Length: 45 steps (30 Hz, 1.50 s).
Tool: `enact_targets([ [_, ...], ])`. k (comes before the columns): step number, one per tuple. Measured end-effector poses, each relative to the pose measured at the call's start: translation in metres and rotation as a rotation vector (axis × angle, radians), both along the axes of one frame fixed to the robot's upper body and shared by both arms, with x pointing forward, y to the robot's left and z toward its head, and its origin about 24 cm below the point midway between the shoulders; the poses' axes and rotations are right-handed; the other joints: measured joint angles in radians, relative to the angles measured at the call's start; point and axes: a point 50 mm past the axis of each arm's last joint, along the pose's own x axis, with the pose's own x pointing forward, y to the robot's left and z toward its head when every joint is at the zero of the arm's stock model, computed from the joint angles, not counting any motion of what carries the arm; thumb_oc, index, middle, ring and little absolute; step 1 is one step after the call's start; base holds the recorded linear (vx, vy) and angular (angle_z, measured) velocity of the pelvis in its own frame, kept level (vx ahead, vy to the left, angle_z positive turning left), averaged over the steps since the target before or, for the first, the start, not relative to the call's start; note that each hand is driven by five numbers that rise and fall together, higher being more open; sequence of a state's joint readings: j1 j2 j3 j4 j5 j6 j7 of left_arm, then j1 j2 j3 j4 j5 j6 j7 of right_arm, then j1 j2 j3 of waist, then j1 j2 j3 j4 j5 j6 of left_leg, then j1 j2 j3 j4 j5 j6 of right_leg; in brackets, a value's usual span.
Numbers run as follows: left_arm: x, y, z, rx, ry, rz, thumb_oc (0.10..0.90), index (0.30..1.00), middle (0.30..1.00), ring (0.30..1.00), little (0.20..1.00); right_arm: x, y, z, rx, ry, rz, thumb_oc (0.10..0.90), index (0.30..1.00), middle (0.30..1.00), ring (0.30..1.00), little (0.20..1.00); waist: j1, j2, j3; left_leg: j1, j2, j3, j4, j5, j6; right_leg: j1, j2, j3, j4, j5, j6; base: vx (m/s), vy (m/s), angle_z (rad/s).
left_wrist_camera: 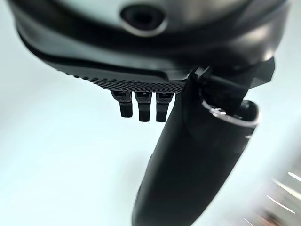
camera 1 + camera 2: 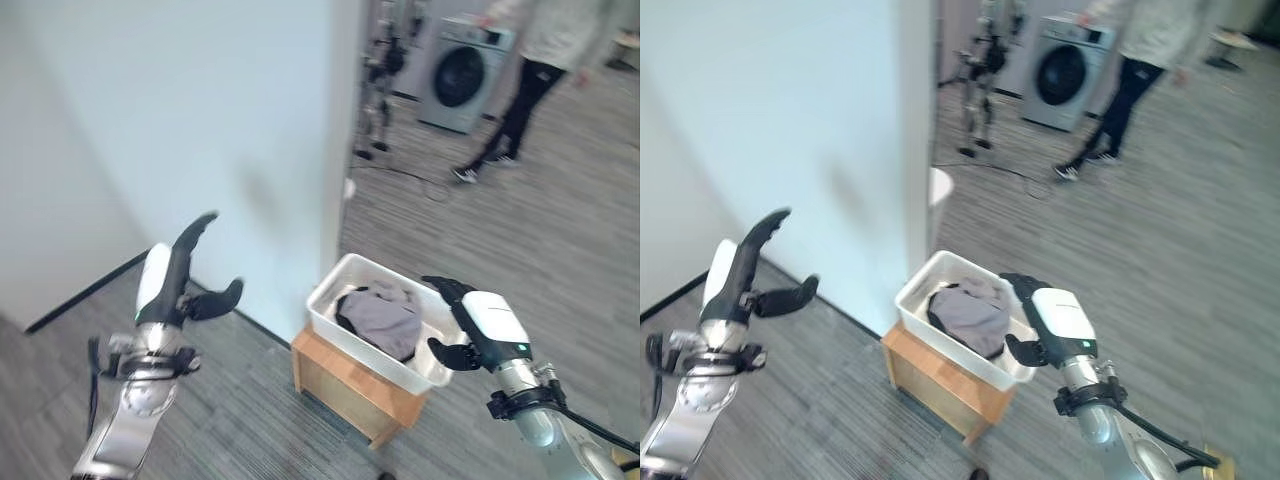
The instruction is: Pick up bed clothes into laundry basket.
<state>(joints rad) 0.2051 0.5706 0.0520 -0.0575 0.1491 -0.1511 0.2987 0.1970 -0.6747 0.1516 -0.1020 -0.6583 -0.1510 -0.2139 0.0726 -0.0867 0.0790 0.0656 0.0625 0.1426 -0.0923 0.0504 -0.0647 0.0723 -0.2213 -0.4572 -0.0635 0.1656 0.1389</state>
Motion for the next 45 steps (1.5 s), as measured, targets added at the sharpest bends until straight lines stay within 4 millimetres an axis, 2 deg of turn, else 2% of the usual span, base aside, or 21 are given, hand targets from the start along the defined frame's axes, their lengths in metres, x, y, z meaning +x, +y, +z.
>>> enact_targets([
  [3, -0.009, 0.013, -0.007, -0.038, 0.018, 0.067, 0.8, 0.9, 0.9, 0.9, 0.9, 0.002, 0.009, 0.003, 0.01, -0.036, 0.036, 0.8, 0.9, 0.9, 0.9, 0.9, 0.048, 0.013, 0.009, -0.043, -0.008, -0.121, 0.006, 0.042, 0.025, -0.008, -0.021, 0.051, 0.095, -0.01, 0.005, 0.05, -0.052, 1.3],
  [6, -0.003, 0.015, -0.006, -0.078, -0.017, 0.09, 0.8, 0.9, 0.9, 0.9, 0.9, 0.008, 0.02, 0.008, 0.016, -0.081, 0.08, 0.8, 0.9, 0.9, 0.9, 0.9, 0.032, 0.038, 0.025, -0.081, -0.006, -0.247, 0.008, 0.057, 0.053, -0.018, 0.039, 0.229, 0.096, -0.107, 0.017, 0.05, -0.132, 1.43],
  [9, 0.012, 0.01, -0.011, -0.125, -0.021, 0.086, 0.8, 0.9, 0.9, 0.9, 0.9, 0.02, 0.027, 0.022, 0.018, -0.154, 0.104, 0.8, 0.9, 0.9, 0.9, 0.9, -0.018, 0.112, 0.083, -0.128, -0.006, -0.406, 0.029, 0.083, 0.062, -0.01, 0.172, 0.575, 0.028, -0.158, -0.044, 0.03, -0.234, 1.57],
  [11, 0.018, 0.004, -0.013, -0.154, -0.019, 0.07, 0.8, 0.9, 0.9, 0.9, 0.9, 0.027, 0.029, 0.027, 0.018, -0.186, 0.1, 0.8, 0.9, 0.9, 0.9, 0.9, -0.039, 0.122, 0.091, -0.142, -0.019, -0.463, 0.003, 0.078, 0.055, -0.021, 0.209, 0.716, -0.014, -0.163, -0.05, 0.01, -0.31, 1.82],
  [20, -0.001, -0.013, -0.025, -0.279, -0.002, 0.041, 0.8, 0.9, 0.9, 0.9, 0.9, 0.034, 0.033, 0.034, 0.061, -0.251, 0.102, 0.8, 0.9, 0.9, 0.9, 0.9, -0.009, 0.124, 0.144, -0.153, 0.045, -0.424, 0.01, 0.109, -0.067, 0.042, 0.233, 0.45, -0.028, -0.133, -0.095, -0.17, -0.262, 0.83],
  [21, -0.001, -0.014, -0.026, -0.29, -0.001, 0.042, 0.8, 0.9, 0.9, 0.9, 0.9, 0.035, 0.033, 0.035, 0.064, -0.26, 0.105, 0.8, 0.9, 0.9, 0.9, 0.9, -0.004, 0.135, 0.149, -0.183, 0.042, -0.378, 0.02, 0.133, -0.037, 0.046, 0.247, 0.419, -0.026, -0.133, -0.095, -0.44, -0.105, 0.93],
  [24, 0.004, -0.015, -0.022, -0.315, -0.021, 0.029, 0.8, 0.9, 0.9, 0.9, 0.9, 0.036, 0.032, 0.038, 0.089, -0.288, 0.088, 0.8, 0.9, 0.9, 0.9, 0.9, -0.031, 0.097, 0.178, -0.236, 0.116, 0.113, 0.101, 0.018, 0.049, 0.048, 0.156, 0.269, -0.027, -0.14, -0.113, -0.28, -0.109, 1.17],
  [25, 0.003, -0.015, -0.023, -0.329, -0.02, 0.032, 0.8, 0.9, 0.9, 0.9, 0.9, 0.036, 0.031, 0.038, 0.098, -0.286, 0.083, 0.8, 0.9, 0.9, 0.9, 0.9, -0.033, 0.087, 0.183, -0.246, 0.123, 0.178, 0.193, 0.013, 0.042, 0.057, 0.124, 0.24, -0.025, -0.142, -0.11, -0.18, -0.154, 1.01],
  [27, 0.001, -0.016, -0.026, -0.341, -0.014, 0.034, 0.8, 0.9, 0.9, 0.9, 0.9, 0.034, 0.027, 0.037, 0.1, -0.279, 0.069, 0.8, 0.9, 0.9, 0.9, 0.9, -0.046, 0.094, 0.18, -0.208, 0.135, 0.176, 0.244, 0.028, 0.012, 0.086, 0.094, 0.215, -0.022, -0.147, -0.088, -0.13, -0.159, 0.73],
  [29, 0.009, -0.028, -0.025, -0.393, -0.031, -0.005, 0.8, 0.9, 0.9, 0.9, 0.9, 0.026, 0.005, 0.032, 0.116, -0.257, -0.023, 0.8, 0.9, 0.9, 0.9, 0.9, -0.067, 0.152, 0.193, -0.161, 0.116, 0.13, 0.246, 0.055, 0.05, 0.062, 0.042, 0.146, 0.201, -0.258, -0.046, -0.13, -0.128, 1.3],
  [31, 0.002, -0.025, -0.02, -0.454, -0.082, 0.014, 0.8, 0.9, 0.9, 0.9, 0.9, 0.021, 0.003, 0.03, 0.157, -0.249, -0.034, 0.8, 0.9, 0.9, 0.9, 0.9, -0.09, 0.214, 0.121, -0.188, 0.135, 0.074, 0.071, 0.084, -0.001, 0.002, 0.185, 0.077, 0.068, -0.292, -0.08, -0.07, -0.083, 1.74],
  [32, 0.013, -0.01, 0.003, -0.422, -0.168, 0.014, 0.8, 0.9, 0.9, 0.9, 0.9, 0.024, 0.01, 0.03, 0.247, -0.271, -0.058, 0.8, 0.9, 0.9, 0.9, 0.9, -0.101, 0.094, 0.147, -0.209, 0.129, 0.263, 0.174, 0.012, 0.03, -0.039, 0.177, 0.056, -0.036, -0.188, -0.263, -0.09, -0.068, 1.83],
  [33, 0.016, -0.006, 0.004, -0.423, -0.178, 0.028, 0.8, 0.9, 0.9, 0.9, 0.9, 0.026, 0.01, 0.032, 0.247, -0.277, -0.058, 0.8, 0.9, 0.9, 0.9, 0.9, -0.11, 0.071, 0.153, -0.215, 0.157, 0.295, 0.287, -0.012, 0.046, -0.028, 0.14, 0.061, -0.026, -0.109, -0.201, -0.15, -0.114, 1.77],
  [34, 0.015, -0.005, -0.008, -0.458, -0.142, 0.06, 0.8, 0.9, 0.9, 0.9, 0.9, 0.025, 0.005, 0.031, 0.243, -0.269, -0.072, 0.8, 0.9, 0.9, 0.9, 0.9, -0.108, 0.087, 0.142, -0.191, 0.246, 0.358, 0.494, -0.079, -0.011, 0.013, 0.124, -0.049, -0.027, -0.093, -0.185, -0.17, -0.066, 1.3],
  [36, 0.009, -0.013, -0.035, -0.527, -0.055, 0.097, 0.8, 0.9, 0.9, 0.9, 0.9, 0.012, -0.014, 0.026, 0.246, -0.233, -0.138, 0.8, 0.9, 0.9, 0.9, 0.9, -0.177, 0.096, 0.117, -0.104, 0.276, 0.515, 0.584, -0.077, -0.118, 0.094, 0.044, -0.206, 0.027, -0.098, -0.154, -0.12, 0.007, 2.18],
  [38, 0.001, -0.028, -0.051, -0.58, 0.008, 0.095, 0.8, 0.9, 0.9, 0.9, 0.9, 0.004, -0.035, 0.028, 0.229, -0.222, -0.208, 0.8, 0.9, 0.9, 0.9, 0.9, -0.219, 0.182, 0.103, -0.017, 0.223, 0.521, 0.369, -0.06, -0.042, 0.039, -0.043, -0.274, 0.292, -0.166, -0.13, -0.06, 0.094, 2.17],
  [39, -0.001, -0.028, -0.053, -0.584, 0.014, 0.099, 0.8, 0.9, 0.9, 0.9, 0.9, 0.002, -0.037, 0.026, 0.235, -0.213, -0.217, 0.8, 0.9, 0.9, 0.9, 0.9, -0.223, 0.204, 0.085, -0.012, 0.208, 0.505, 0.29, -0.054, -0.022, 0.011, -0.018, -0.276, 0.292, -0.227, -0.091, -0.13, 0.353, 1.68],
  [41, 0.001, -0.01, -0.049, -0.55, 0.0, 0.134, 0.8, 0.9, 0.9, 0.9, 0.9, 0.006, -0.031, 0.026, 0.285, -0.222, -0.194, 0.8, 0.9, 0.9, 0.9, 0.9, -0.198, 0.187, 0.079, -0.012, 0.19, 0.502, 0.216, -0.046, -0.004, -0.021, 0.096, -0.252, 0.02, -0.148, -0.146, -0.15, 0.366, 1.17],
  [42, 0.004, 0.001, -0.043, -0.514, -0.006, 0.146, 0.8, 0.9, 0.9, 0.9, 0.9, 0.005, -0.025, 0.021, 0.329, -0.209, -0.202, 0.8, 0.9, 0.9, 0.9, 0.9, -0.203, 0.12, 0.075, -0.011, 0.154, 0.467, 0.221, -0.051, -0.011, -0.017, 0.087, -0.257, -0.03, 0.072, -0.263, -0.13, 0.201, 1.36],
  [44, -0.007, 0.007, -0.051, -0.489, 0.054, 0.158, 0.8, 0.9, 0.9, 0.9, 0.9, 0.006, -0.024, 0.008, 0.347, -0.148, -0.219, 0.8, 0.9, 0.9, 0.9, 0.9, -0.196, 0.089, 0.067, -0.048, 0.176, 0.435, 0.302, -0.089, -0.021, 0.032, 0.056, -0.335, 0.034, 0.04, -0.285, -0.13, 0.182, 1.27],
  [45, -0.01, 0.004, -0.056, -0.494, 0.075, 0.152, 0.8, 0.9, 0.9, 0.9, 0.9, 0.006, -0.027, 0.009, 0.329, -0.143, -0.218, 0.8, 0.9, 0.9, 0.9, 0.9, -0.197, 0.111, 0.065, -0.036, 0.177, 0.449, 0.235, -0.061, -0.018, 0.022, 0.039, -0.347, 0.094, 0.036, -0.28, -0.19, 0.203, 1.15],
])
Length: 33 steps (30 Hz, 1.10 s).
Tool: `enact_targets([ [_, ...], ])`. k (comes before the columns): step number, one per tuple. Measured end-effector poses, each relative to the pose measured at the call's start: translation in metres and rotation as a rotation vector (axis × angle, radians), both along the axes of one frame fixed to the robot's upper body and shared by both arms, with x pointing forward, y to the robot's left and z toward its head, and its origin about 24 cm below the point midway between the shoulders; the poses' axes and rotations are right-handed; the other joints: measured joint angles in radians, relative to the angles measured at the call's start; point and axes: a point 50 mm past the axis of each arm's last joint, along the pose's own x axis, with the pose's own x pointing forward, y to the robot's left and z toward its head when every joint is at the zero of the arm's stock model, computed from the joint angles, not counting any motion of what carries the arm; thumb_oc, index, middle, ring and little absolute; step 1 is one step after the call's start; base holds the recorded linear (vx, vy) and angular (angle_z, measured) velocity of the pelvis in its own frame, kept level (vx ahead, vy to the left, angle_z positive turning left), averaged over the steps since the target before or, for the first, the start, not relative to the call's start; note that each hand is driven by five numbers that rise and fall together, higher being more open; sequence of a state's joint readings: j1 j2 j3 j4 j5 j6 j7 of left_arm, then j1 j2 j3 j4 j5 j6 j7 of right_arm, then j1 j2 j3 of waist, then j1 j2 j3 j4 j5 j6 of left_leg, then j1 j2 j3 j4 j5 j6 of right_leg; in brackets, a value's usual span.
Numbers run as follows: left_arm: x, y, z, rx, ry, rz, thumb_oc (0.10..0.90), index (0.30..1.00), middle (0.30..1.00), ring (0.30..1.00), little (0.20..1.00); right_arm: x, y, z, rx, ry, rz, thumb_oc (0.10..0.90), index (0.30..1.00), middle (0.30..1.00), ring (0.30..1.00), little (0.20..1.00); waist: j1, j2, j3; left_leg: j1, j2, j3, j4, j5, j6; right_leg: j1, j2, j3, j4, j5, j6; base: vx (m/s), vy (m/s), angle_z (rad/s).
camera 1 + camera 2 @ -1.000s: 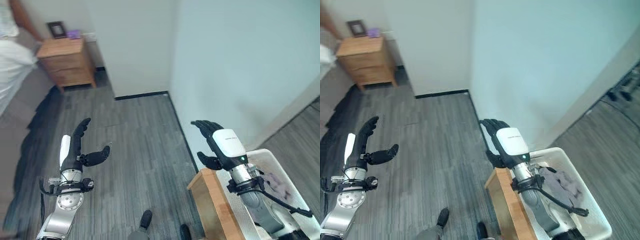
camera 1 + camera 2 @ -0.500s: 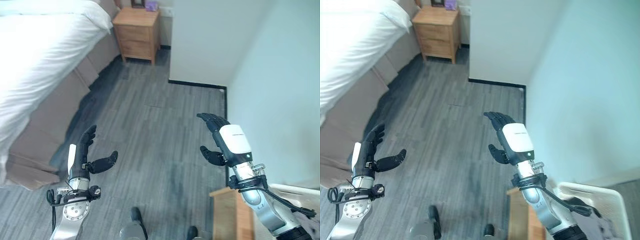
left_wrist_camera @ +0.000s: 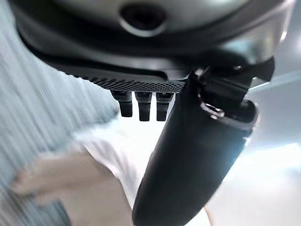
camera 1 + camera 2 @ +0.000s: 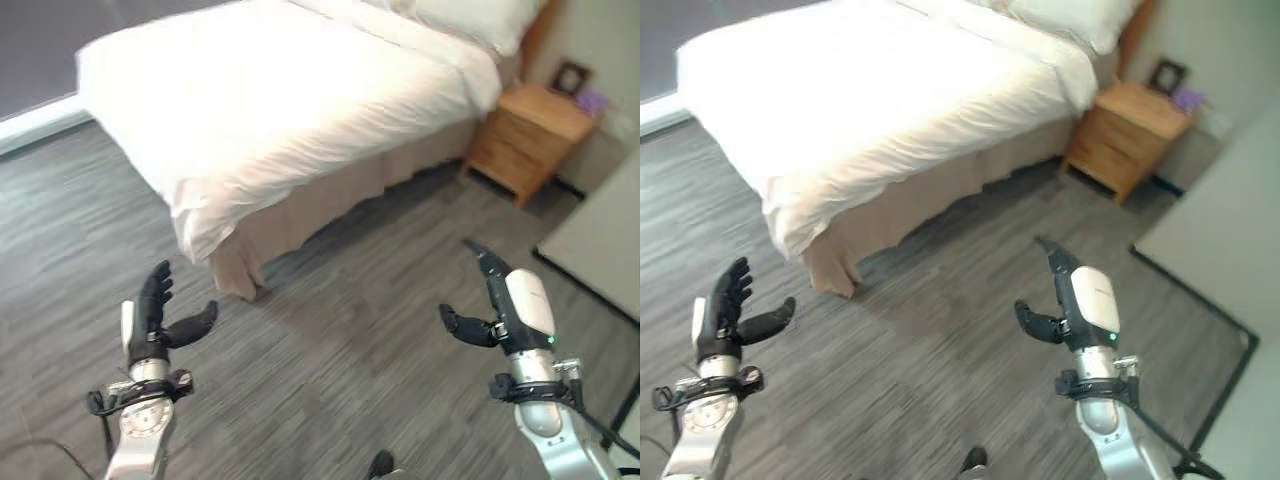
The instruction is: Pick up bed clothes into laundry basket.
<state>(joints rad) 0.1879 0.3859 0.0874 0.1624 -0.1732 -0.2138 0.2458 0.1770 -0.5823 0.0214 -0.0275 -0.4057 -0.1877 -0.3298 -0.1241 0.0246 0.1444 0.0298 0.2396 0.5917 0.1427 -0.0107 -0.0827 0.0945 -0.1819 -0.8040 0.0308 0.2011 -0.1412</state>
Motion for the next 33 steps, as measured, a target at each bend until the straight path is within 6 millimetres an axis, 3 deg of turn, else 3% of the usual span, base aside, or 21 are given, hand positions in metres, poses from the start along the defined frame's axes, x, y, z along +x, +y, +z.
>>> enact_targets([
  [1, -0.003, -0.009, -0.007, -0.016, 0.027, -0.035, 0.8, 0.9, 0.9, 0.9, 0.9, 0.001, -0.01, 0.005, -0.032, -0.002, -0.015, 0.8, 0.9, 0.9, 0.9, 0.9, 0.004, 0.034, 0.027, 0.005, -0.002, 0.013, -0.055, 0.055, 0.046, -0.017, -0.073, 0.058, 0.213, -0.028, 0.046, -0.25, 0.204, 1.62],
  [2, 0.0, -0.02, -0.008, -0.018, 0.028, -0.08, 0.8, 0.9, 0.9, 0.9, 0.9, -0.005, -0.02, 0.001, -0.014, 0.019, -0.076, 0.8, 0.9, 0.9, 0.9, 0.9, -0.038, 0.049, 0.025, 0.026, -0.029, 0.004, -0.14, 0.093, 0.088, -0.039, -0.138, 0.09, 0.401, -0.048, 0.122, -0.16, 0.069, 1.66],
  [3, 0.001, -0.021, -0.006, -0.007, 0.023, -0.097, 0.8, 0.9, 0.9, 0.9, 0.9, -0.005, -0.021, -0.001, -0.015, 0.029, -0.082, 0.8, 0.9, 0.9, 0.9, 0.9, -0.041, 0.051, 0.024, 0.039, -0.036, -0.007, -0.174, 0.083, 0.094, -0.077, -0.171, 0.129, 0.5, -0.056, 0.174, -0.14, 0.043, 1.47],
  [4, 0.003, -0.015, 0.0, 0.032, 0.019, -0.108, 0.8, 0.9, 0.9, 0.9, 0.9, -0.006, -0.014, -0.011, 0.026, 0.063, -0.074, 0.8, 0.9, 0.9, 0.9, 0.9, -0.04, 0.015, 0.018, 0.029, -0.059, -0.04, -0.189, 0.101, 0.087, -0.162, -0.159, 0.308, 0.537, -0.156, 0.317, -0.08, 0.039, 1.16],
  [5, 0.009, -0.006, 0.009, 0.08, -0.002, -0.112, 0.8, 0.9, 0.9, 0.9, 0.9, -0.004, -0.002, -0.013, 0.044, 0.061, -0.028, 0.8, 0.9, 0.9, 0.9, 0.9, -0.052, -0.026, 0.016, -0.001, -0.08, -0.084, -0.211, 0.099, 0.114, -0.256, -0.111, 0.486, 0.476, -0.205, 0.387, -0.17, -0.044, 1.11],
  [7, 0.012, 0.002, 0.013, 0.114, 0.009, -0.106, 0.8, 0.9, 0.9, 0.9, 0.9, -0.001, 0.009, -0.014, 0.077, 0.054, 0.005, 0.8, 0.9, 0.9, 0.9, 0.9, -0.045, -0.064, 0.032, 0.005, -0.102, -0.127, -0.227, 0.123, 0.111, -0.31, -0.098, 0.539, 0.391, -0.207, 0.366, -0.16, -0.089, 0.9],
  [8, 0.014, 0.0, 0.01, 0.106, 0.015, -0.109, 0.8, 0.9, 0.9, 0.9, 0.9, -0.004, 0.009, -0.016, 0.088, 0.056, -0.004, 0.8, 0.9, 0.9, 0.9, 0.9, -0.058, -0.065, 0.032, 0.0, -0.103, -0.153, -0.219, 0.12, 0.113, -0.314, -0.071, 0.606, 0.35, -0.192, 0.345, -0.02, -0.105, 1.12],
  [11, 0.014, -0.004, 0.007, 0.101, 0.029, -0.127, 0.8, 0.9, 0.9, 0.9, 0.9, -0.007, 0.008, -0.02, 0.093, 0.075, -0.015, 0.8, 0.9, 0.9, 0.9, 0.9, -0.06, -0.085, 0.027, 0.042, -0.142, -0.242, -0.232, 0.111, 0.098, -0.228, -0.058, 0.711, 0.152, -0.133, 0.283, 0.03, -0.092, 1.02],
  [12, 0.012, -0.001, 0.007, 0.112, 0.036, -0.125, 0.8, 0.9, 0.9, 0.9, 0.9, -0.007, 0.009, -0.021, 0.104, 0.076, -0.018, 0.8, 0.9, 0.9, 0.9, 0.9, -0.051, -0.105, 0.015, 0.061, -0.161, -0.267, -0.235, 0.102, 0.078, -0.163, -0.064, 0.73, 0.037, -0.073, 0.267, 0.02, -0.156, 0.64],
  [13, 0.009, 0.005, 0.008, 0.125, 0.041, -0.109, 0.8, 0.9, 0.9, 0.9, 0.9, -0.007, 0.012, -0.022, 0.123, 0.073, -0.018, 0.8, 0.9, 0.9, 0.9, 0.9, -0.033, -0.134, -0.003, 0.084, -0.182, -0.276, -0.236, 0.093, 0.044, -0.122, -0.076, 0.726, -0.008, -0.038, 0.276, 0.01, -0.191, 0.31],
  [14, 0.008, 0.006, 0.007, 0.121, 0.042, -0.096, 0.8, 0.9, 0.9, 0.9, 0.9, -0.005, 0.013, -0.022, 0.125, 0.068, -0.017, 0.8, 0.9, 0.9, 0.9, 0.9, -0.012, -0.129, -0.004, 0.097, -0.176, -0.268, -0.236, 0.091, 0.024, -0.098, -0.072, 0.728, -0.039, -0.059, 0.3, 0.02, -0.161, -0.08],
  [16, 0.006, 0.002, 0.003, 0.068, 0.024, -0.059, 0.8, 0.9, 0.9, 0.9, 0.9, -0.001, 0.01, -0.022, 0.115, 0.075, -0.027, 0.8, 0.9, 0.9, 0.9, 0.9, 0.005, -0.082, -0.016, 0.106, -0.126, -0.26, -0.237, 0.091, -0.015, -0.05, -0.023, 0.726, -0.124, -0.043, 0.288, 0.02, -0.085, -0.19],
  [17, 0.006, 0.002, 0.003, 0.068, 0.024, -0.059, 0.8, 0.9, 0.9, 0.9, 0.9, -0.001, 0.01, -0.022, 0.115, 0.075, -0.027, 0.8, 0.9, 0.9, 0.9, 0.9, 0.005, -0.082, -0.016, 0.106, -0.126, -0.26, -0.237, 0.091, -0.015, -0.05, -0.023, 0.726, -0.124, -0.043, 0.288, 0.01, -0.058, -0.08],
  [19, 0.007, -0.005, 0.0, 0.033, 0.022, -0.071, 0.8, 0.9, 0.9, 0.9, 0.9, 0.0, 0.004, -0.022, 0.088, 0.098, -0.043, 0.8, 0.9, 0.9, 0.9, 0.9, -0.001, -0.048, -0.031, 0.118, -0.065, -0.253, -0.238, 0.095, -0.05, -0.041, 0.04, 0.723, -0.124, -0.048, 0.281, 0.01, -0.079, -0.15],
  [21, 0.008, -0.006, 0.001, 0.034, 0.019, -0.076, 0.8, 0.9, 0.9, 0.9, 0.9, -0.001, 0.001, -0.022, 0.092, 0.097, -0.055, 0.8, 0.9, 0.9, 0.9, 0.9, -0.021, -0.065, -0.03, 0.13, -0.044, -0.247, -0.238, 0.097, -0.068, -0.029, 0.057, 0.719, -0.125, -0.056, 0.27, 0.01, -0.071, -0.12],
  [25, 0.008, -0.006, 0.001, 0.033, 0.022, -0.09, 0.8, 0.9, 0.9, 0.9, 0.9, -0.007, -0.006, -0.024, 0.102, 0.106, -0.094, 0.8, 0.9, 0.9, 0.9, 0.9, -0.036, -0.098, -0.039, 0.142, -0.046, -0.248, -0.238, 0.097, -0.07, -0.019, 0.055, 0.718, -0.132, -0.075, 0.26, 0.01, -0.043, 0.0],
  [33, 0.006, -0.009, 0.006, -0.039, -0.012, -0.104, 0.8, 0.9, 0.9, 0.9, 0.9, -0.013, -0.007, -0.03, 0.109, 0.134, -0.1, 0.8, 0.9, 0.9, 0.9, 0.9, -0.033, -0.106, -0.046, 0.132, -0.044, -0.271, -0.238, 0.101, -0.073, -0.018, 0.054, 0.695, -0.132, -0.073, 0.261, 0.01, -0.065, 0.08],
])
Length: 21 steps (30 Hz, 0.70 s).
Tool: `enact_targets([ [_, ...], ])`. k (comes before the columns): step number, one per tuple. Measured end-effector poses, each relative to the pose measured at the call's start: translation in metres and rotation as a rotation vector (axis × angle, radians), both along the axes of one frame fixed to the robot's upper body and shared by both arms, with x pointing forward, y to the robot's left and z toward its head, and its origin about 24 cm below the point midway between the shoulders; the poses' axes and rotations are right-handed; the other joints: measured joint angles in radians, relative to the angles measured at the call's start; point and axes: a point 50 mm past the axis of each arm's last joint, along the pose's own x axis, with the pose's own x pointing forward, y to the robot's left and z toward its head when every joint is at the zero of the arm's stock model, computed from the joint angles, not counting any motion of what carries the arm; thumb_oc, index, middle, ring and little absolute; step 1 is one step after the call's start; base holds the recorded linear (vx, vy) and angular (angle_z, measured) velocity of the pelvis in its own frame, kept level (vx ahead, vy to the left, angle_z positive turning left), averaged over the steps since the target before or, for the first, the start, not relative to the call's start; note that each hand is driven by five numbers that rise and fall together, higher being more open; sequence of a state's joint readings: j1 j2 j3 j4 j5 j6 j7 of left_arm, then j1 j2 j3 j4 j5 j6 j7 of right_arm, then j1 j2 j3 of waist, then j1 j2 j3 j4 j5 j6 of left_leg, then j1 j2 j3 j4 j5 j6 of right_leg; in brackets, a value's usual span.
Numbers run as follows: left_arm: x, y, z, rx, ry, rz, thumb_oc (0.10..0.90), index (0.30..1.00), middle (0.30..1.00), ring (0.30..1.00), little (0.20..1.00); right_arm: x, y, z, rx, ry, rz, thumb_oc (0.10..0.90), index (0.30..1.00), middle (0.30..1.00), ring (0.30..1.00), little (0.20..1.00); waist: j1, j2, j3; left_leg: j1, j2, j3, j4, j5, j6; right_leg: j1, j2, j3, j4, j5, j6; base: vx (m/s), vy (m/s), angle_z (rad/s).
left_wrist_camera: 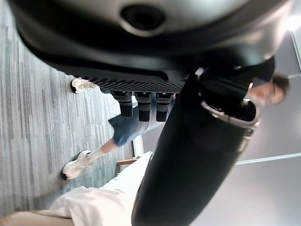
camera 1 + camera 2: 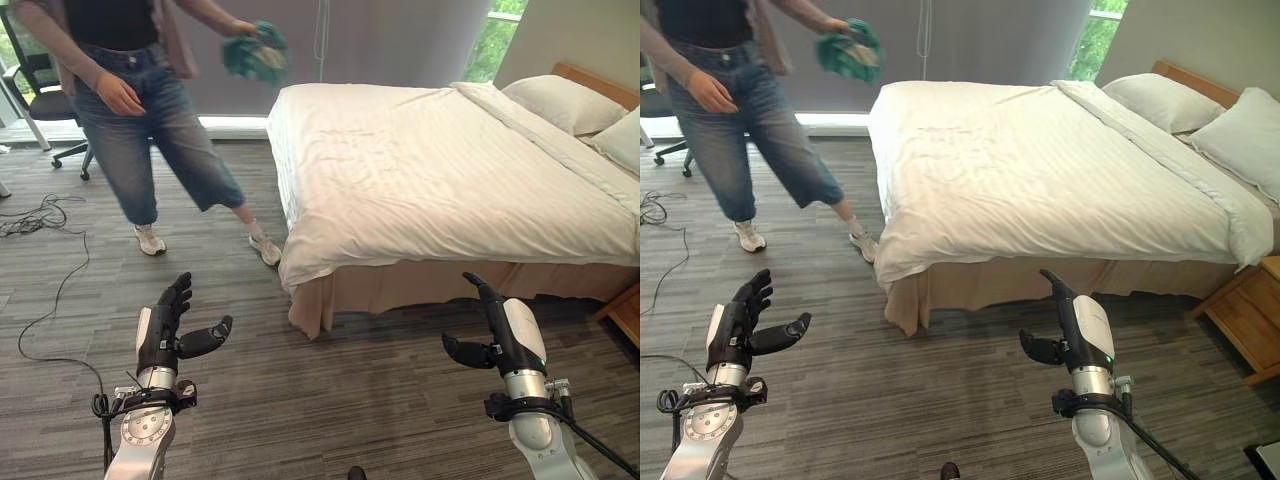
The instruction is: Pick up bed clothes into laundry basket.
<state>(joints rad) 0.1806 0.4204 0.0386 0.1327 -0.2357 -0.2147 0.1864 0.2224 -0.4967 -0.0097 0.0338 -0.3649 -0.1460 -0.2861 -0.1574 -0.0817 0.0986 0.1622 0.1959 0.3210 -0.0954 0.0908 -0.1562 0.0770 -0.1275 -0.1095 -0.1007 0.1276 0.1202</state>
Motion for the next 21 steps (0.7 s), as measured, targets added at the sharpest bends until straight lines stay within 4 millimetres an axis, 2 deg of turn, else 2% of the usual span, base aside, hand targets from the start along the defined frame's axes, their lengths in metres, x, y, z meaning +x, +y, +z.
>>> enact_targets([
  [6, -0.004, -0.013, -0.008, -0.083, 0.008, -0.012, 0.8, 0.9, 0.9, 0.9, 0.9, -0.001, 0.001, -0.002, 0.024, 0.015, 0.006, 0.8, 0.9, 0.9, 0.9, 0.9, 0.0, 0.005, -0.005, -0.008, 0.008, -0.004, 0.0, 0.0, -0.001, -0.003, 0.007, -0.01, 0.0, 0.005, -0.009, 0.01, -0.121, 0.03],
  [15, -0.019, -0.01, -0.018, -0.081, 0.062, 0.005, 0.8, 0.9, 0.9, 0.9, 0.9, -0.001, 0.004, -0.004, 0.028, 0.026, 0.021, 0.8, 0.9, 0.9, 0.9, 0.9, 0.01, 0.013, -0.012, -0.006, 0.052, -0.005, 0.001, 0.008, -0.023, 0.0, 0.051, -0.017, 0.0, -0.008, -0.032, 0.03, -0.204, 0.0],
  [16, -0.02, -0.008, -0.019, -0.079, 0.069, 0.009, 0.8, 0.9, 0.9, 0.9, 0.9, -0.001, 0.006, -0.007, 0.028, 0.039, 0.029, 0.8, 0.9, 0.9, 0.9, 0.9, 0.025, 0.006, -0.01, -0.042, 0.071, -0.03, 0.066, 0.011, -0.041, -0.005, 0.069, -0.033, 0.015, -0.027, -0.061, 0.0, -0.299, 0.1],
  [18, -0.018, -0.006, -0.016, -0.074, 0.055, 0.018, 0.8, 0.9, 0.9, 0.9, 0.9, -0.002, 0.008, -0.01, 0.029, 0.053, 0.04, 0.8, 0.9, 0.9, 0.9, 0.9, 0.046, -0.025, 0.007, -0.114, 0.094, -0.037, 0.202, 0.002, -0.052, -0.009, 0.063, -0.03, 0.001, -0.018, -0.079, 0.08, -0.133, 0.03],
  [19, -0.019, -0.006, -0.018, -0.081, 0.062, 0.027, 0.8, 0.9, 0.9, 0.9, 0.9, 0.001, 0.008, -0.007, 0.024, 0.041, 0.044, 0.8, 0.9, 0.9, 0.9, 0.9, 0.066, -0.023, 0.022, -0.137, 0.123, -0.026, 0.257, -0.009, -0.069, 0.0, 0.078, -0.029, 0.002, -0.016, -0.097, 0.16, -0.257, 0.06],
  [20, -0.019, -0.007, -0.02, -0.095, 0.065, 0.031, 0.8, 0.9, 0.9, 0.9, 0.9, 0.004, 0.005, -0.003, 0.007, 0.028, 0.045, 0.8, 0.9, 0.9, 0.9, 0.9, 0.073, -0.006, 0.035, -0.145, 0.14, -0.03, 0.287, -0.002, -0.07, 0.012, 0.104, -0.067, 0.001, -0.047, -0.1, 0.24, -0.303, 0.21],
  [21, -0.013, -0.01, -0.018, -0.103, 0.05, 0.024, 0.8, 0.9, 0.9, 0.9, 0.9, 0.007, 0.001, 0.002, -0.011, 0.019, 0.04, 0.8, 0.9, 0.9, 0.9, 0.9, 0.074, -0.002, 0.055, -0.217, 0.173, -0.02, 0.389, -0.011, -0.074, 0.003, 0.11, -0.078, 0.0, -0.07, -0.109, 0.15, -0.043, 0.32],
])
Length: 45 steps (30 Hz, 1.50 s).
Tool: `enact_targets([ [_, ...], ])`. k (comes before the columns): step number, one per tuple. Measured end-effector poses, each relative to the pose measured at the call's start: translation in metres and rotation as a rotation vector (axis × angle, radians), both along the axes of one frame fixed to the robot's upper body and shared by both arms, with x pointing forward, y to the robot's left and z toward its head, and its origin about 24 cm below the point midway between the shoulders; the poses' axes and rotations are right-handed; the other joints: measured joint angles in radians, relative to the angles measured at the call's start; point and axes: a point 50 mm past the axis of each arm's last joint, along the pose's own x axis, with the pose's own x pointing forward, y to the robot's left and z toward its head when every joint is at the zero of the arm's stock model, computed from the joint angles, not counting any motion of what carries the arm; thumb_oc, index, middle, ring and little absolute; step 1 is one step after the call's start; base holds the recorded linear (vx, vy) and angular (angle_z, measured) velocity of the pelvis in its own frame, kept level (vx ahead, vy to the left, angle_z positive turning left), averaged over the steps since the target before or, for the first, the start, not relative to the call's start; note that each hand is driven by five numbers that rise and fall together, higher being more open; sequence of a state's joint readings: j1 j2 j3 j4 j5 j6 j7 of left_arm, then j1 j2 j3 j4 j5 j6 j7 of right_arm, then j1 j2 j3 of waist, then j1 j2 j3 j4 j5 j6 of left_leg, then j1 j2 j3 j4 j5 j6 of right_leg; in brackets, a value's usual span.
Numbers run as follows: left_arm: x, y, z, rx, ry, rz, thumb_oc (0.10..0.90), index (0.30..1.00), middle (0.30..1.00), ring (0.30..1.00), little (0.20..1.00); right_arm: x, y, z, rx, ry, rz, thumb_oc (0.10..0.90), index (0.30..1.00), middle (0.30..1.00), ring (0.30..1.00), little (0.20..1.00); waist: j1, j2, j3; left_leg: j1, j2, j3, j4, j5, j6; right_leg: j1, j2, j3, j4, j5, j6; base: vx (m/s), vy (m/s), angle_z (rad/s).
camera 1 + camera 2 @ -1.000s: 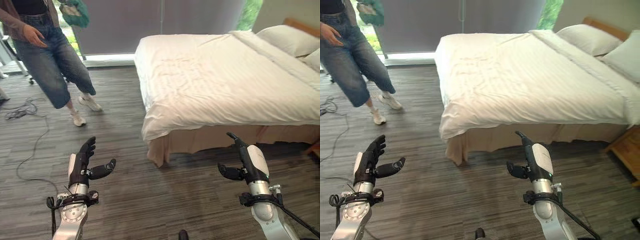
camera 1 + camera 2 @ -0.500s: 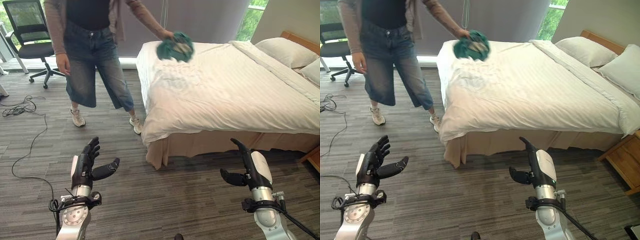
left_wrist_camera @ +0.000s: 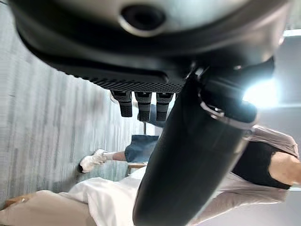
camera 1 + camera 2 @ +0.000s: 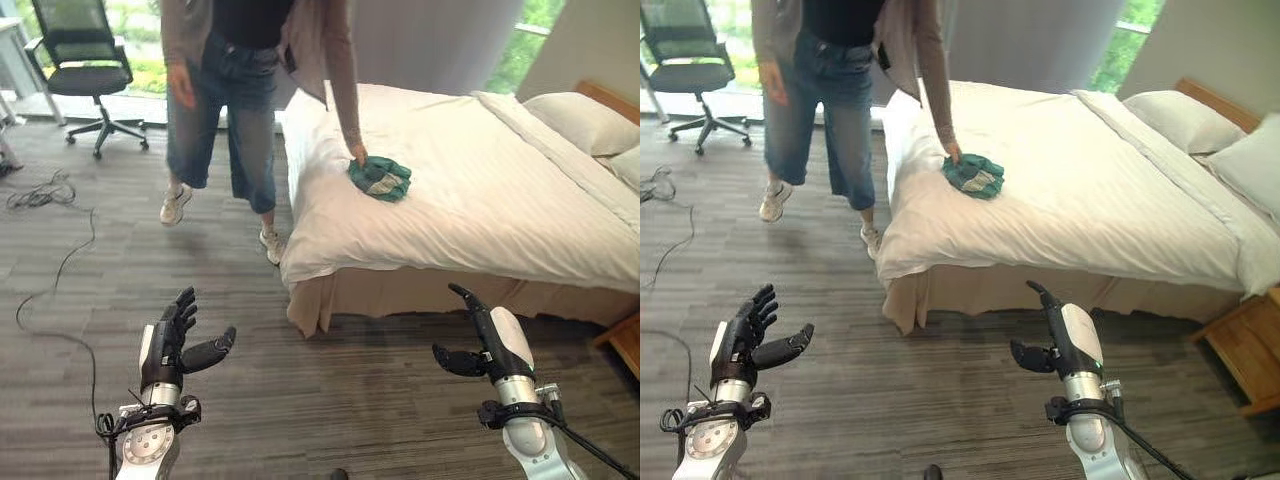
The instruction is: Pick up bed clothes into laundry basket.
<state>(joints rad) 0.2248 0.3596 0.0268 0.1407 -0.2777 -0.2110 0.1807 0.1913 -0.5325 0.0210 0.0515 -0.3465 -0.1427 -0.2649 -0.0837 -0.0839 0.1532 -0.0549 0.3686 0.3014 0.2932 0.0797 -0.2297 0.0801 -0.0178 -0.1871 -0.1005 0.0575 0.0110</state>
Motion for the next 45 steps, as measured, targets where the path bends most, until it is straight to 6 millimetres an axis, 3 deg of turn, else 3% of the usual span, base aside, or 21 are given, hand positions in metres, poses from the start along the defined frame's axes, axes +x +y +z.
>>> enact_targets([
  [2, 0.003, 0.001, 0.002, 0.0, -0.01, 0.007, 0.8, 0.9, 0.9, 0.9, 0.9, 0.014, 0.003, 0.012, -0.012, -0.049, 0.01, 0.8, 0.9, 0.9, 0.9, 0.9, 0.029, -0.048, 0.044, -0.083, -0.114, 0.037, 0.007, -0.071, 0.02, -0.058, -0.059, 0.04, 0.0, -0.031, 0.047, 0.25, 0.004, -0.2],
  [3, 0.003, -0.008, -0.005, -0.045, -0.001, 0.014, 0.8, 0.9, 0.9, 0.9, 0.9, 0.026, -0.003, 0.031, -0.077, -0.096, 0.037, 0.8, 0.9, 0.9, 0.9, 0.9, 0.044, 0.05, 0.081, -0.099, -0.086, 0.045, -0.125, -0.082, 0.032, -0.1, -0.011, -0.003, 0.14, -0.077, 0.016, 0.2, 0.045, -0.39],
  [4, 0.003, -0.011, -0.005, -0.052, -0.006, 0.006, 0.8, 0.9, 0.9, 0.9, 0.9, 0.029, -0.007, 0.037, -0.105, -0.106, 0.038, 0.8, 0.9, 0.9, 0.9, 0.9, 0.044, 0.075, 0.089, -0.104, -0.082, 0.051, -0.16, -0.089, 0.021, -0.119, -0.006, -0.03, 0.275, -0.114, -0.005, 0.22, 0.068, -0.16],
  [5, 0.005, -0.005, -0.001, -0.019, -0.009, -0.008, 0.8, 0.9, 0.9, 0.9, 0.9, 0.03, -0.008, 0.034, -0.097, -0.095, 0.024, 0.8, 0.9, 0.9, 0.9, 0.9, 0.06, 0.023, 0.105, -0.067, -0.118, 0.047, -0.169, -0.031, 0.068, -0.062, -0.05, 0.005, 0.286, -0.192, 0.022, 0.24, 0.061, 0.1],
  [7, -0.003, 0.002, -0.007, -0.01, 0.04, 0.018, 0.8, 0.9, 0.9, 0.9, 0.9, 0.024, -0.006, 0.028, -0.085, -0.072, 0.026, 0.8, 0.9, 0.9, 0.9, 0.9, 0.077, -0.01, 0.082, -0.062, -0.142, 0.122, -0.224, 0.003, 0.06, -0.021, -0.063, 0.025, 0.178, -0.172, 0.013, 0.5, 0.094, 0.21],
  [9, -0.003, 0.005, -0.007, 0.0, 0.039, 0.022, 0.8, 0.9, 0.9, 0.9, 0.9, 0.027, -0.009, 0.031, -0.093, -0.085, 0.017, 0.8, 0.9, 0.9, 0.9, 0.9, 0.064, -0.02, 0.085, -0.079, -0.171, 0.12, -0.291, 0.018, 0.057, 0.014, -0.067, 0.029, 0.095, -0.13, -0.002, 0.42, 0.054, 0.41],
  [11, -0.002, 0.005, -0.011, 0.0, 0.059, 0.031, 0.8, 0.9, 0.9, 0.9, 0.9, 0.031, -0.011, 0.035, -0.093, -0.095, 0.002, 0.8, 0.9, 0.9, 0.9, 0.9, 0.075, -0.008, 0.091, -0.103, -0.204, 0.081, -0.389, 0.113, 0.066, 0.087, -0.074, 0.055, 0.001, -0.091, 0.038, 0.5, 0.096, 0.25],
  [12, -0.004, 0.009, -0.012, 0.011, 0.076, 0.047, 0.8, 0.9, 0.9, 0.9, 0.9, 0.03, -0.006, 0.031, -0.078, -0.083, 0.013, 0.8, 0.9, 0.9, 0.9, 0.9, 0.094, -0.023, 0.09, -0.066, -0.23, 0.09, -0.38, 0.154, 0.136, 0.112, -0.098, 0.066, -0.001, -0.114, 0.038, 0.58, 0.166, -0.09],
  [14, -0.009, 0.026, -0.009, 0.059, 0.097, 0.084, 0.8, 0.9, 0.9, 0.9, 0.9, 0.035, 0.01, 0.028, -0.065, -0.064, 0.089, 0.8, 0.9, 0.9, 0.9, 0.9, 0.114, -0.053, 0.087, -0.052, -0.245, 0.124, -0.322, 0.082, 0.236, 0.116, -0.126, 0.088, 0.031, -0.093, 0.032, 0.66, 0.192, -0.36],
  [18, -0.009, 0.04, 0.001, 0.113, 0.085, 0.108, 0.8, 0.9, 0.9, 0.9, 0.9, 0.033, 0.03, 0.024, -0.017, -0.066, 0.153, 0.8, 0.9, 0.9, 0.9, 0.9, 0.132, -0.057, 0.044, 0.005, -0.248, 0.151, -0.346, 0.053, 0.265, 0.099, -0.133, 0.054, 0.11, -0.003, 0.116, 0.49, 0.236, -0.19],
  [22, 0.006, 0.04, 0.011, 0.173, 0.077, 0.039, 0.8, 0.9, 0.9, 0.9, 0.9, 0.043, 0.032, 0.031, -0.03, -0.087, 0.164, 0.8, 0.9, 0.9, 0.9, 0.9, 0.103, -0.061, 0.04, 0.093, -0.259, 0.164, -0.349, -0.014, 0.293, -0.043, -0.179, 0.053, 0.51, 0.007, 0.249, 0.34, 0.196, -0.12],
  [25, 0.017, 0.041, 0.023, 0.211, 0.04, 0.013, 0.8, 0.9, 0.9, 0.9, 0.9, 0.046, 0.027, 0.029, -0.05, -0.082, 0.146, 0.8, 0.9, 0.9, 0.9, 0.9, 0.064, -0.056, 0.033, 0.141, -0.268, 0.168, -0.355, -0.056, 0.325, -0.188, -0.276, -0.062, 0.771, 0.002, 0.233, 0.51, 0.043, -0.07],
  [28, 0.03, 0.038, 0.034, 0.221, -0.005, 0.0, 0.8, 0.9, 0.9, 0.9, 0.9, 0.049, 0.009, 0.03, -0.115, -0.048, 0.113, 0.8, 0.9, 0.9, 0.9, 0.9, -0.007, -0.006, 0.056, 0.181, -0.253, 0.12, -0.38, -0.054, 0.303, -0.201, -0.24, -0.105, 0.529, -0.091, 0.18, 0.32, -0.071, 0.38],
  [31, 0.042, 0.038, 0.043, 0.232, -0.043, -0.007, 0.8, 0.9, 0.9, 0.9, 0.9, 0.048, -0.01, 0.023, -0.154, 0.013, 0.052, 0.8, 0.9, 0.9, 0.9, 0.9, -0.031, -0.009, 0.054, 0.221, -0.255, 0.09, -0.381, -0.059, 0.305, -0.207, -0.188, -0.106, 0.295, -0.008, 0.104, 0.34, -0.163, 0.36],
  [34, 0.054, 0.043, 0.051, 0.26, -0.063, 0.001, 0.8, 0.9, 0.9, 0.9, 0.9, 0.053, -0.026, 0.017, -0.171, 0.068, -0.004, 0.8, 0.9, 0.9, 0.9, 0.9, -0.036, -0.044, 0.017, 0.232, -0.26, 0.039, -0.384, -0.097, 0.223, -0.164, -0.146, -0.057, -0.005, 0.061, 0.136, 0.33, -0.127, 0.51],
  [35, 0.056, 0.051, 0.055, 0.292, -0.056, 0.015, 0.8, 0.9, 0.9, 0.9, 0.9, 0.058, -0.03, 0.015, -0.166, 0.082, -0.029, 0.8, 0.9, 0.9, 0.9, 0.9, -0.042, -0.087, 0.005, 0.255, -0.279, 0.013, -0.388, -0.104, 0.183, -0.143, -0.176, -0.053, -0.004, 0.056, 0.16, 0.43, -0.116, 0.48],
  [36, 0.057, 0.055, 0.057, 0.309, -0.05, 0.021, 0.8, 0.9, 0.9, 0.9, 0.9, 0.057, -0.032, 0.013, -0.167, 0.097, -0.04, 0.8, 0.9, 0.9, 0.9, 0.9, -0.041, -0.12, -0.011, 0.27, -0.294, 0.008, -0.383, -0.108, 0.144, -0.118, -0.193, -0.05, 0.005, 0.098, 0.135, 0.34, -0.15, 0.53],
  [37, 0.054, 0.054, 0.05, 0.295, -0.034, 0.039, 0.8, 0.9, 0.9, 0.9, 0.9, 0.059, -0.037, 0.012, -0.17, 0.103, -0.065, 0.8, 0.9, 0.9, 0.9, 0.9, -0.039, -0.089, -0.02, 0.283, -0.252, 0.009, -0.36, -0.124, 0.103, -0.108, -0.156, -0.082, 0.022, 0.123, 0.065, 0.48, -0.178, 0.34],
  [40, 0.056, 0.045, 0.044, 0.295, -0.025, 0.015, 0.8, 0.9, 0.9, 0.9, 0.9, 0.075, -0.046, 0.026, -0.246, 0.114, -0.076, 0.8, 0.9, 0.9, 0.9, 0.9, -0.045, -0.009, -0.001, 0.309, -0.184, 0.025, -0.387, -0.107, 0.071, -0.076, -0.082, -0.12, 0.025, 0.108, 0.045, 0.31, -0.14, 0.21],
  [44, 0.056, 0.039, 0.041, 0.285, -0.022, 0.003, 0.8, 0.9, 0.9, 0.9, 0.9, 0.098, -0.039, 0.058, -0.27, 0.019, -0.06, 0.8, 0.9, 0.9, 0.9, 0.9, -0.058, 0.003, 0.018, 0.353, -0.149, 0.043, -0.365, -0.13, 0.039, -0.015, -0.038, -0.14, 0.01, 0.07, 0.04, 0.39, -0.212, 0.0],
  [45, 0.056, 0.04, 0.04, 0.279, -0.021, 0.008, 0.8, 0.9, 0.9, 0.9, 0.9, 0.1, -0.034, 0.062, -0.272, -0.001, -0.041, 0.8, 0.9, 0.9, 0.9, 0.9, -0.045, -0.016, 0.02, 0.349, -0.134, 0.045, -0.306, -0.152, 0.027, 0.0, -0.03, -0.138, 0.01, 0.079, 0.029, 0.26, -0.327, -0.03],
])
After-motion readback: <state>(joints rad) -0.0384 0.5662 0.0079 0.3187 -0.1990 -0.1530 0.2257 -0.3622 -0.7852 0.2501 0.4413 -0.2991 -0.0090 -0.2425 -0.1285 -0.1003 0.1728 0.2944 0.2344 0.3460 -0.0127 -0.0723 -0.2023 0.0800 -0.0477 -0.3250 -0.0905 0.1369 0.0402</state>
